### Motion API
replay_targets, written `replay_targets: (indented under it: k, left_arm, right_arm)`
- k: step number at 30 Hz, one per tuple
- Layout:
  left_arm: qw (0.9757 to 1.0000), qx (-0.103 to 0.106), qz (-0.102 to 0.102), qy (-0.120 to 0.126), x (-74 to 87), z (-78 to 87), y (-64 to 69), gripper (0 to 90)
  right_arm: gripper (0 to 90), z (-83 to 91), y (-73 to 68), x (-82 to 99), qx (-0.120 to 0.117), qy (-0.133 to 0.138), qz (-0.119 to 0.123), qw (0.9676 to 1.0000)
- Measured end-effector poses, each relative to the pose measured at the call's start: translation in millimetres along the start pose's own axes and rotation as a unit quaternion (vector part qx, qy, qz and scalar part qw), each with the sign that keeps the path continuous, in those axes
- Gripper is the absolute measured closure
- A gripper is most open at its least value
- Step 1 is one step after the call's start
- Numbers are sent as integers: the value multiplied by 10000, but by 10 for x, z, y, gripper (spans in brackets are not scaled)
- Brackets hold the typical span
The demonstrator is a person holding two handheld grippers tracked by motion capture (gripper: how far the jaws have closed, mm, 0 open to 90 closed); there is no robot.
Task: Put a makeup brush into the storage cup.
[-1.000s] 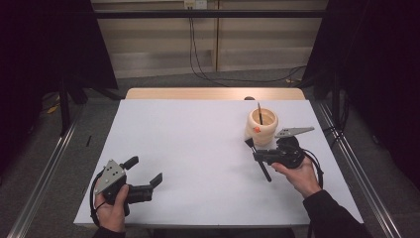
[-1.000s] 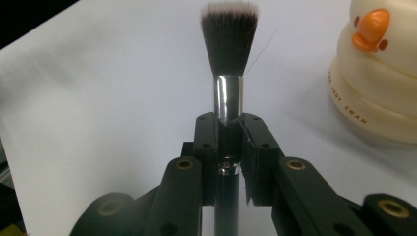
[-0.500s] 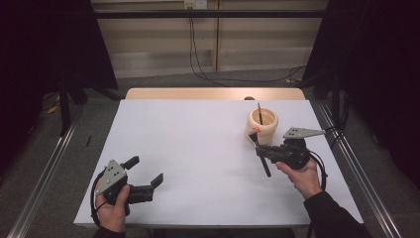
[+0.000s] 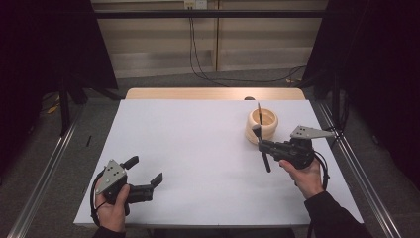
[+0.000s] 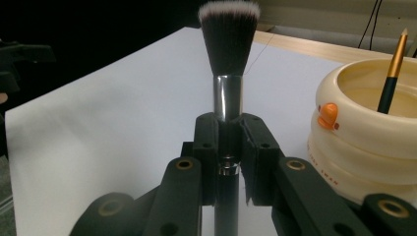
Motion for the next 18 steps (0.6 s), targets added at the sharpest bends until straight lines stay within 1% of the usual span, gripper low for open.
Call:
replay_targets:
  k: [4,6,8,18]
  left_arm:
    - [10000,14,10,0,2,-4,3,10]
    - [10000,20,23,4,3,-6,7,10]
    - [10000,22,21,1,3,-5,7,10]
    - [10000,31,8,-3,4,-9,8,10]
  right_arm:
    - [782,17,12,-26,29,88,-45,9999]
    - [782,36,17,-68,16,193,-51,9998]
    - [782,45,12,-101,-20,271,-6,9996]
    - [782,89,27,-180,11,420,28,9991]
Point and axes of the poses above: each handheld gripper's, and its own axes: z roughly backward along the jaws, x roughly out of its underside, y roughly to its right, the point moved 7 cm from there along -z, roughly forward along the jaws, and after that the axes turned 9 degrees about z, right-handed, at the moved point
